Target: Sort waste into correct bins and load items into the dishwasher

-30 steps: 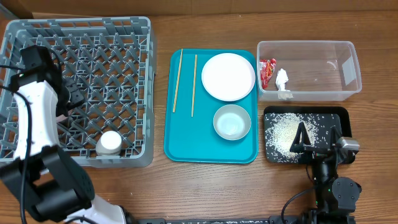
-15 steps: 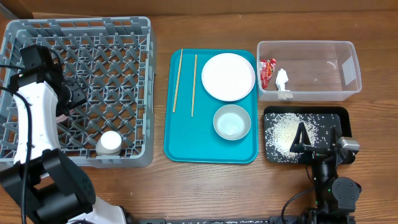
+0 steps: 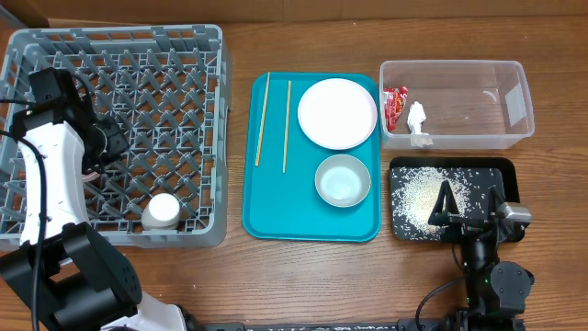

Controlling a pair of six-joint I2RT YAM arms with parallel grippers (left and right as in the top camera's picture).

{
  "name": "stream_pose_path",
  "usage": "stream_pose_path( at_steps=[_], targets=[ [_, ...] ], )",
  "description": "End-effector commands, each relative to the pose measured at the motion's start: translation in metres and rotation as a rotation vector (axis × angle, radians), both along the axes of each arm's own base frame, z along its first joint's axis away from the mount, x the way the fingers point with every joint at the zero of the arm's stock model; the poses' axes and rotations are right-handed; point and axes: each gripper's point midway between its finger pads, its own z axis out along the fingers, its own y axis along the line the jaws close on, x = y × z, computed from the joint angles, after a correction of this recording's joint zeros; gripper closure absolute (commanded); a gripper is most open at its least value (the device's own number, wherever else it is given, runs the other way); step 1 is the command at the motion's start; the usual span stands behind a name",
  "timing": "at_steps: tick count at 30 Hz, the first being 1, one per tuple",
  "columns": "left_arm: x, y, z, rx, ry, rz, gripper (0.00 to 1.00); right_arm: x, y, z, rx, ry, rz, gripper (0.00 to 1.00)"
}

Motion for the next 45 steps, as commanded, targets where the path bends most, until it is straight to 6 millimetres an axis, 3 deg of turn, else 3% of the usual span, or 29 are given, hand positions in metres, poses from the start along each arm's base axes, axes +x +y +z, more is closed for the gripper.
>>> stream_pose_path(
  at_steps=[1, 3, 5, 7, 10, 14, 23, 27, 33, 39, 42, 45],
  targets=[
    [0.009, -0.014, 0.035, -0.079, -0.139, -0.022, 0.96, 0.0, -0.002, -0.002, -0.002, -0.003, -0.009, 0.0],
    [0.009, -0.012, 0.048, -0.062, -0.179, -0.02, 0.92, 0.0, -0.002, -0.002, -0.002, -0.003, -0.009, 0.0],
    [0.008, -0.009, 0.056, -0.033, -0.196, -0.023, 0.61, 0.0, -0.002, -0.002, -0.002, -0.003, -0.009, 0.0],
    [-0.001, 0.003, 0.057, 0.036, -0.161, 0.008, 0.43, 0.0, -0.002, -0.002, -0.002, -0.003, -0.009, 0.0],
    [-0.008, 0.019, 0.055, 0.121, -0.119, 0.046, 0.39, 0.0, -0.002, -0.002, -0.002, -0.003, -0.009, 0.0],
    [-0.006, 0.032, 0.05, 0.176, -0.097, 0.067, 0.49, 0.0, -0.002, -0.002, -0.002, -0.003, -0.009, 0.0],
    [0.0, 0.027, -0.002, 0.103, 0.027, -0.005, 0.61, 0.0, -0.002, -0.002, -0.002, -0.003, -0.009, 0.0],
    [0.001, 0.024, -0.006, 0.077, 0.029, -0.012, 0.81, 0.0, -0.002, -0.002, -0.002, -0.003, -0.009, 0.0],
    [-0.002, 0.021, 0.011, 0.083, -0.004, 0.004, 0.96, 0.0, -0.002, -0.002, -0.002, -0.003, -0.008, 0.0],
    [0.004, 0.001, 0.051, 0.008, -0.15, -0.016, 0.96, 0.0, -0.002, -0.002, -0.002, -0.003, -0.009, 0.0],
    [0.001, 0.0, 0.072, 0.03, -0.207, -0.018, 0.96, 0.0, -0.002, -0.002, -0.002, -0.003, -0.009, 0.0],
    [-0.005, 0.005, 0.08, 0.08, -0.208, -0.011, 0.91, 0.0, -0.002, -0.002, -0.002, -0.003, -0.009, 0.0]
  ],
)
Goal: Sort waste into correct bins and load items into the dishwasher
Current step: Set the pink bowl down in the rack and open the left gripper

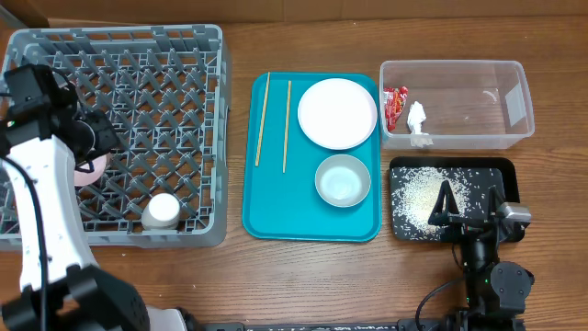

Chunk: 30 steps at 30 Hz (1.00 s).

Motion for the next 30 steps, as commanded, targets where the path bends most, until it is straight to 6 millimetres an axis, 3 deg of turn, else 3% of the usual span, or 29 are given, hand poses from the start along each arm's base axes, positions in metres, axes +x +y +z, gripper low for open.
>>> stream_pose_path(
  at_steps=[1, 8, 9, 11, 12, 14, 17, 29, 30],
  targets=[
    [-0.005, 0.003, 0.021, 0.021, -0.042, 0.019, 0.96, 0.0, -0.002, -0.002, -0.002, -0.003, -0.009, 0.0],
    [-0.007, 0.0, 0.02, 0.006, -0.034, 0.014, 0.96, 0.0, -0.002, -0.002, -0.002, -0.003, -0.009, 0.0],
    [-0.007, 0.001, 0.02, 0.013, -0.033, 0.017, 0.92, 0.0, -0.002, -0.002, -0.002, -0.003, -0.008, 0.0],
    [-0.004, 0.008, 0.022, 0.048, -0.044, 0.023, 0.5, 0.0, -0.002, -0.002, -0.002, -0.003, -0.009, 0.0],
    [-0.001, 0.009, 0.024, 0.062, -0.056, 0.005, 0.36, 0.0, -0.002, -0.002, -0.002, -0.003, -0.009, 0.0],
    [0.005, 0.012, 0.025, 0.098, -0.065, -0.039, 0.28, 0.0, -0.002, -0.002, -0.002, -0.003, -0.009, 0.0],
    [0.01, 0.03, 0.019, 0.174, -0.04, -0.022, 0.32, 0.0, -0.002, -0.002, -0.002, -0.003, -0.009, 0.0],
    [0.024, 0.034, -0.059, 0.085, 0.124, -0.044, 0.58, 0.0, -0.002, -0.002, -0.002, -0.003, -0.009, 0.0],
    [0.024, 0.034, -0.067, 0.076, 0.142, -0.045, 0.66, 0.0, -0.002, -0.002, -0.002, -0.003, -0.009, 0.0]
  ],
)
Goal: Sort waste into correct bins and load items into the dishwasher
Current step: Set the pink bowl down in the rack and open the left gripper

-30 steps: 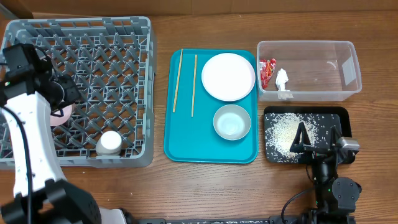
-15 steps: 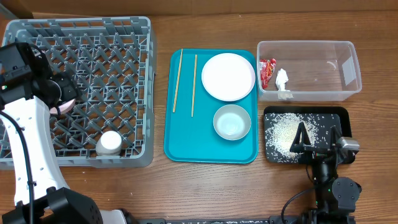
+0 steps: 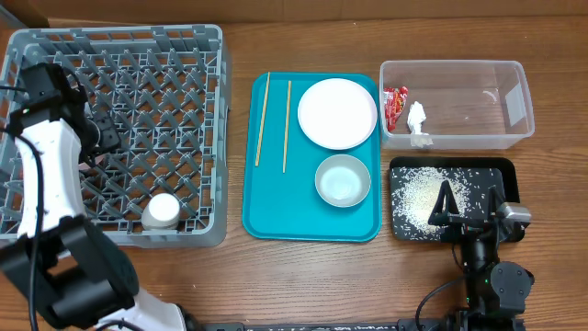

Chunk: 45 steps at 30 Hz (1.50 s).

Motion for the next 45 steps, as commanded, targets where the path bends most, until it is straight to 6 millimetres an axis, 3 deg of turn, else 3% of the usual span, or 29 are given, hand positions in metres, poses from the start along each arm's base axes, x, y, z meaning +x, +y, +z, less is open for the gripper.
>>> stream_pose_path(
  at_steps=[1, 4, 6, 7, 12, 21, 24, 26, 29, 37, 42, 45],
  targets=[
    [0.001, 0.007, -0.009, 0.006, 0.027, 0.001, 0.73, 0.0, -0.002, -0.002, -0.002, -0.003, -0.009, 0.0],
    [0.002, 0.006, -0.009, -0.001, 0.023, -0.001, 0.75, 0.0, -0.002, -0.002, -0.002, -0.003, -0.009, 0.0],
    [0.002, 0.002, -0.004, -0.018, 0.008, -0.006, 0.55, 0.0, -0.002, -0.002, -0.002, -0.003, -0.008, 0.0],
    [0.002, 0.0, -0.003, -0.024, 0.003, -0.009, 0.51, 0.0, -0.002, -0.002, -0.002, -0.003, -0.008, 0.0],
    [0.003, -0.014, 0.012, -0.068, -0.04, -0.037, 0.55, 0.0, -0.002, -0.002, -0.002, -0.003, -0.009, 0.0],
    [-0.002, -0.027, 0.039, -0.068, -0.084, -0.062, 0.43, 0.0, -0.002, -0.002, -0.002, -0.003, -0.008, 0.0],
    [-0.004, -0.037, 0.052, -0.103, -0.117, -0.082, 0.27, 0.0, -0.002, -0.002, -0.002, -0.003, -0.008, 0.0],
    [-0.011, -0.028, 0.059, -0.06, -0.113, -0.056, 0.24, 0.0, -0.002, -0.002, -0.002, -0.003, -0.009, 0.0],
    [-0.024, 0.001, 0.066, 0.031, -0.1, 0.056, 0.22, 0.0, -0.002, -0.002, -0.002, -0.003, -0.009, 0.0],
    [-0.059, 0.071, 0.063, 0.019, -0.126, 0.313, 0.15, 0.0, -0.002, -0.002, -0.002, -0.003, -0.009, 0.0],
    [-0.063, 0.085, 0.053, -0.036, -0.148, 0.326, 0.21, 0.0, -0.002, -0.002, -0.002, -0.003, -0.008, 0.0],
    [-0.062, 0.092, 0.033, -0.07, -0.114, 0.34, 0.23, 0.0, -0.002, -0.002, -0.002, -0.003, -0.008, 0.0]
  ],
)
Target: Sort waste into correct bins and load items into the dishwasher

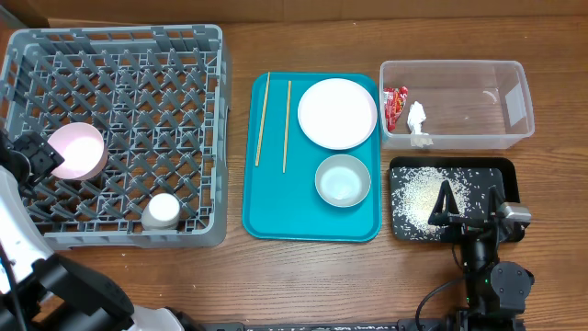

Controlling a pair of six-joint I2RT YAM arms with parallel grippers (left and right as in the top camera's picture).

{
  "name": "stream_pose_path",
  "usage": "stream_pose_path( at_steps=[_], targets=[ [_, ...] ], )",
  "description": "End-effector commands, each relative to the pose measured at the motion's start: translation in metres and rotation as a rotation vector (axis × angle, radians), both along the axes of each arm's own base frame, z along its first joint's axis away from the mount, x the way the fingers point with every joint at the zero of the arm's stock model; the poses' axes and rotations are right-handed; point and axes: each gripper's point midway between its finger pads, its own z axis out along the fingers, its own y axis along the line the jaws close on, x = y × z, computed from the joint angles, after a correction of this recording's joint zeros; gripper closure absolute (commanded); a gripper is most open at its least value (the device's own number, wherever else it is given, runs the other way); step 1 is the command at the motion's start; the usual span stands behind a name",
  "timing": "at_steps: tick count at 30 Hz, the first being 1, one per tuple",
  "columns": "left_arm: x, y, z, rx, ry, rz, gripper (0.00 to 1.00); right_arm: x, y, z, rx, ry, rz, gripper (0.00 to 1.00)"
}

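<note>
A pink bowl (78,152) lies mouth-up on the left side of the grey dish rack (184,41). My left gripper (41,156) reaches in from the table's left edge and is shut on the bowl's left rim. A white cup (163,210) stands in the rack's front row. On the teal tray (266,216) are a white plate (337,112), a pale bowl (342,179) and two chopsticks (286,126). My right gripper (447,190) rests shut over the black tray (501,170) scattered with rice.
A clear plastic bin (469,66) at the back right holds a red wrapper (395,106) and crumpled white paper (417,119). The rack's tines fill most of the left side. Bare wooden table lies along the front edge.
My left arm has gone from over the rack's left part to the table's far left edge. The pink bowl, mostly hidden under the arm before, now shows fully in the rack.
My left arm stood over the rack's left side at each earlier moment, with a little pink showing beneath it. Now it is at the far left edge and the pink bowl lies open to view in the rack. My right arm and the tray items have not moved.
</note>
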Motion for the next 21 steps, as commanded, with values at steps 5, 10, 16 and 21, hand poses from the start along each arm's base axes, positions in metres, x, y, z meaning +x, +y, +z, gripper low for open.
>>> stream_pose_path(
  at_steps=[5, 10, 16, 21],
  targets=[
    [0.02, -0.003, -0.043, -0.121, 0.02, -0.063, 0.33, 0.0, -0.002, -0.002, -0.002, -0.003, -0.008, 0.0],
    [0.02, 0.001, -0.048, -0.117, 0.029, -0.055, 0.64, 0.0, -0.002, -0.002, -0.002, -0.003, -0.008, 0.0],
    [0.021, 0.001, -0.04, -0.115, 0.027, -0.056, 0.96, 0.0, -0.002, -0.002, -0.002, -0.003, -0.009, 0.0],
    [0.022, 0.0, -0.017, -0.088, 0.046, -0.04, 0.96, 0.0, -0.002, -0.002, -0.002, -0.003, -0.009, 0.0]
  ],
)
